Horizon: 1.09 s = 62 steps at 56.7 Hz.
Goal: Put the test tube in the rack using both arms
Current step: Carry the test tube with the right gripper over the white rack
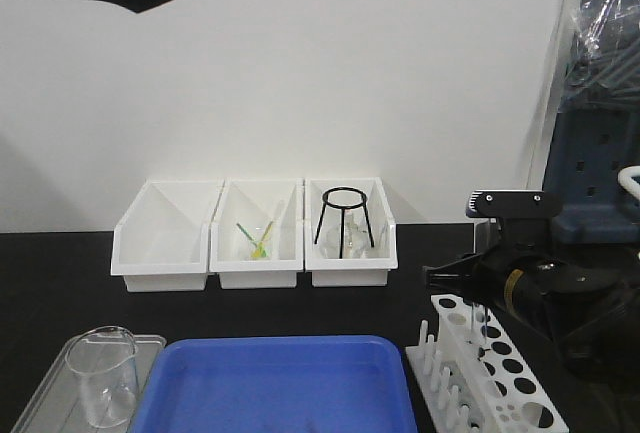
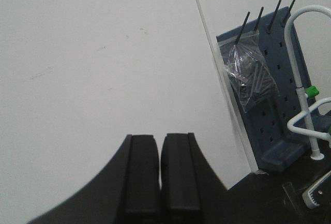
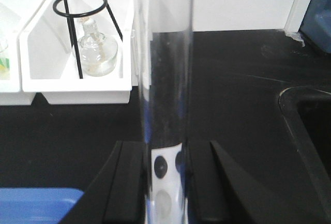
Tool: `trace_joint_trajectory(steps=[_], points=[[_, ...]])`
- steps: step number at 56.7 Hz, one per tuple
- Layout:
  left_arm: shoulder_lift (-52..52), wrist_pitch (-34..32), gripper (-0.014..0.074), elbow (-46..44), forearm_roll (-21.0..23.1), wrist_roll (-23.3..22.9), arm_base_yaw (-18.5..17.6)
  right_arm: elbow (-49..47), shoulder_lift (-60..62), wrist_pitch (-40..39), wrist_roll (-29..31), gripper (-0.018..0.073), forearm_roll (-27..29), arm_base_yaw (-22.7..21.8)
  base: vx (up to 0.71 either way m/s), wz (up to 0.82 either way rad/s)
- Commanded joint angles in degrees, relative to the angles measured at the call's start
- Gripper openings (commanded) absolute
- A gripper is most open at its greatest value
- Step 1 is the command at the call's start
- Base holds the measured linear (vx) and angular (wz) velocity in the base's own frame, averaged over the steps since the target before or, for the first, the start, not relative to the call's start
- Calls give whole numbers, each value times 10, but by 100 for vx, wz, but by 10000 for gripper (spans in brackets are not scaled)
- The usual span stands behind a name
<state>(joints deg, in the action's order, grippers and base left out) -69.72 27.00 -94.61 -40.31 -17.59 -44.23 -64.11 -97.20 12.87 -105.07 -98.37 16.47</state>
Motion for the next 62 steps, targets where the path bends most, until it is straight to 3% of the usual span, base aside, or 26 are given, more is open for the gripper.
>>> trace_joint_trajectory(steps=[1,39,62], points=[[13,-32,158,-19,-8,-2,-1,-27,20,26,0,-6,-45,-3,0,0],[13,-33,158,-19,-8,-2,-1,-39,-34,12,-2,-6,-46,-3,0,0],[13,-39,158,-19,-9,-2,-1,-37,-73,-37,-4,-6,-46,-3,0,0]])
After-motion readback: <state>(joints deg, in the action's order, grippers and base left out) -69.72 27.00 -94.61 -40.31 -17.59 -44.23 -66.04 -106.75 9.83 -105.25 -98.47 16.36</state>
